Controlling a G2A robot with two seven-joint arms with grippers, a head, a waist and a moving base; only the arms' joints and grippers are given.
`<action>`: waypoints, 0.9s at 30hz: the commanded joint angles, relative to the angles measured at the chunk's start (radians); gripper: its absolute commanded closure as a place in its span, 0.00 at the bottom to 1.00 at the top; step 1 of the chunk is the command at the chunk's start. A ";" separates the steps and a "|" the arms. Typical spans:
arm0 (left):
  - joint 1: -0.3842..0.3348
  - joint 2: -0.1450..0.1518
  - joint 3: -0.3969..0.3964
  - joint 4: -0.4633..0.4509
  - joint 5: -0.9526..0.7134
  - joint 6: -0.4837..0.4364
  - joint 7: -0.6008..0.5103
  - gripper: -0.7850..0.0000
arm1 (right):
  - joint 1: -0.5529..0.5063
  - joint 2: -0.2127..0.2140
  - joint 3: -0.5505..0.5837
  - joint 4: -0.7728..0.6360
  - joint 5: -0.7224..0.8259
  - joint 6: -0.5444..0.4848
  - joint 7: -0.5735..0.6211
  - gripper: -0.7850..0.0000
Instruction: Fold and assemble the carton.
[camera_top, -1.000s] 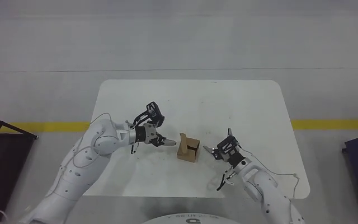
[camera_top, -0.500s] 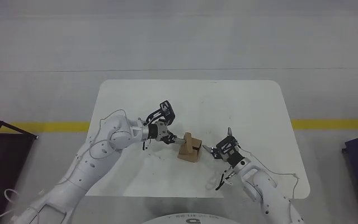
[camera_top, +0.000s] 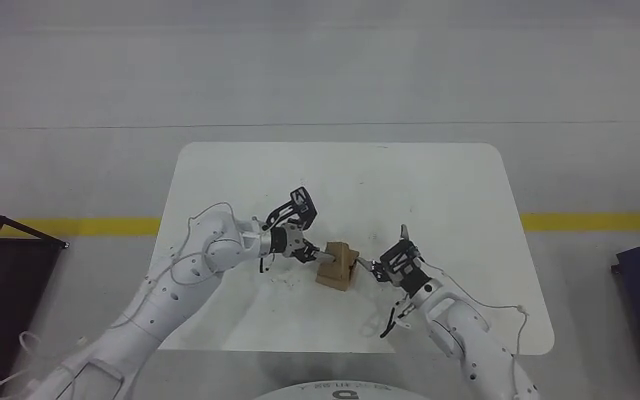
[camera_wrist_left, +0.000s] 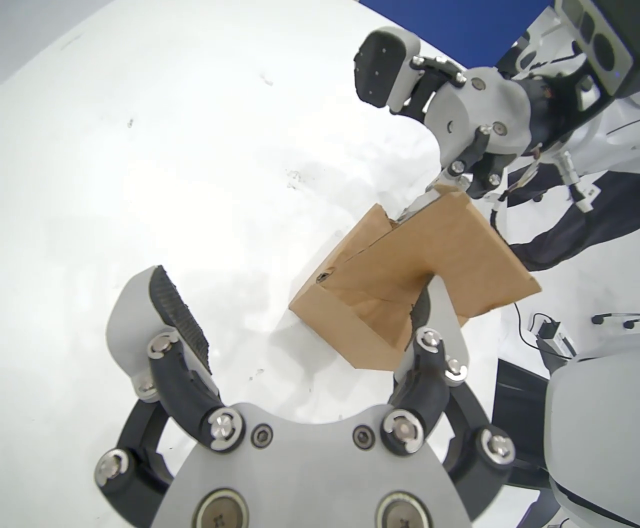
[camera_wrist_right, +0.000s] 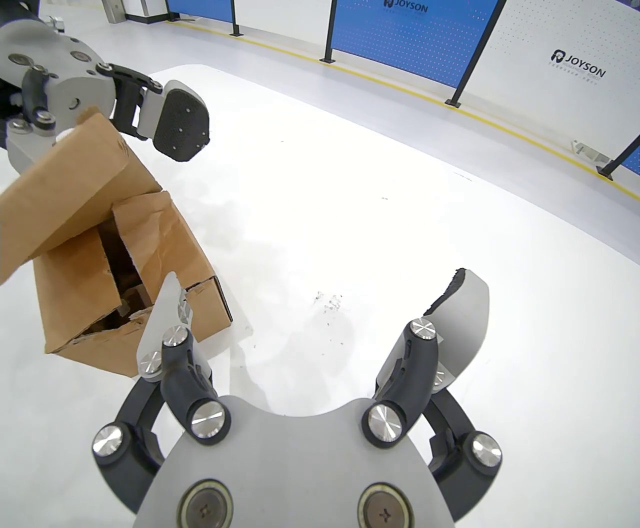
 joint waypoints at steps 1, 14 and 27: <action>-0.002 -0.003 0.010 0.013 0.003 0.005 0.009 0.00 | -0.003 -0.001 0.003 -0.002 0.012 0.005 -0.003 0.00; -0.008 -0.011 0.025 0.058 0.011 0.015 0.050 0.00 | -0.098 -0.001 0.118 -0.017 0.215 0.095 -0.034 0.00; 0.072 0.027 -0.082 -0.038 -0.074 -0.059 0.046 0.00 | 0.005 -0.009 0.025 0.015 0.072 0.102 0.133 0.00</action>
